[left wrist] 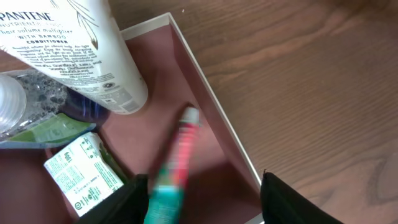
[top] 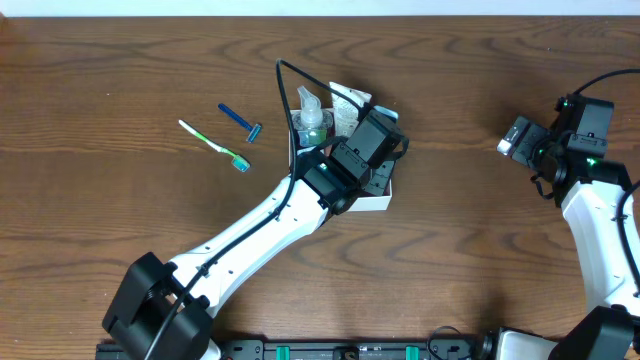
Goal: Pack container
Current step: 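Carry the toothpaste tube into the box and release it, then move the left gripper to the green toothbrush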
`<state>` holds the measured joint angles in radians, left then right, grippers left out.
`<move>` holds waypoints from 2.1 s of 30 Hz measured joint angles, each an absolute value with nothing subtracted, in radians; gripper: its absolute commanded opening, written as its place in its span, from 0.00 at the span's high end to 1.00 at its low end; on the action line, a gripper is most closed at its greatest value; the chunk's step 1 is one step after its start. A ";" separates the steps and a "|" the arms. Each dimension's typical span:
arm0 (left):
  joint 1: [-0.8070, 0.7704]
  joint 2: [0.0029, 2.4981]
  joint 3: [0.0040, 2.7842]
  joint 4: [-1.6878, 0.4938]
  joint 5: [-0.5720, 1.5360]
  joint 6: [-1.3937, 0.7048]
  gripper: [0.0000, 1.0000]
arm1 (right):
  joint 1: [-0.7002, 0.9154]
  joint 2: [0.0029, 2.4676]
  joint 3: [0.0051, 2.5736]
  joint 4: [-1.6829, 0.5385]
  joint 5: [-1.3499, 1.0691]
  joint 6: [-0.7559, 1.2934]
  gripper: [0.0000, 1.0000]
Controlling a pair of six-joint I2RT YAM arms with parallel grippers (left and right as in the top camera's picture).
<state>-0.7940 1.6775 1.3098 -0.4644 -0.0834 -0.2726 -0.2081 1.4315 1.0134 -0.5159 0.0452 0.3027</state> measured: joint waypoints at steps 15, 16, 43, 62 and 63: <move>-0.783 1.470 1.310 -0.574 -0.244 -0.308 0.41 | -0.208 1.431 1.013 -0.516 0.045 0.303 0.01; -0.774 1.431 1.310 -0.597 -0.274 -0.322 0.41 | -0.208 1.431 1.013 -0.516 0.045 0.303 0.01; -0.160 1.764 1.316 -0.639 -0.286 -0.763 0.39 | -0.208 1.431 1.013 -0.516 0.045 0.303 0.01; -0.008 1.890 1.403 -0.824 -0.047 -0.784 0.44 | -0.208 1.431 1.013 -0.516 0.045 0.303 0.01; -0.004 1.904 1.425 -0.833 -0.045 -0.780 0.44 | -0.208 1.431 1.013 -0.516 0.045 0.303 0.01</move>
<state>-0.0036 1.9038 1.4250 -0.8326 -0.0452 -0.7799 -0.2081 1.4315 1.0134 -0.5163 0.0452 0.3027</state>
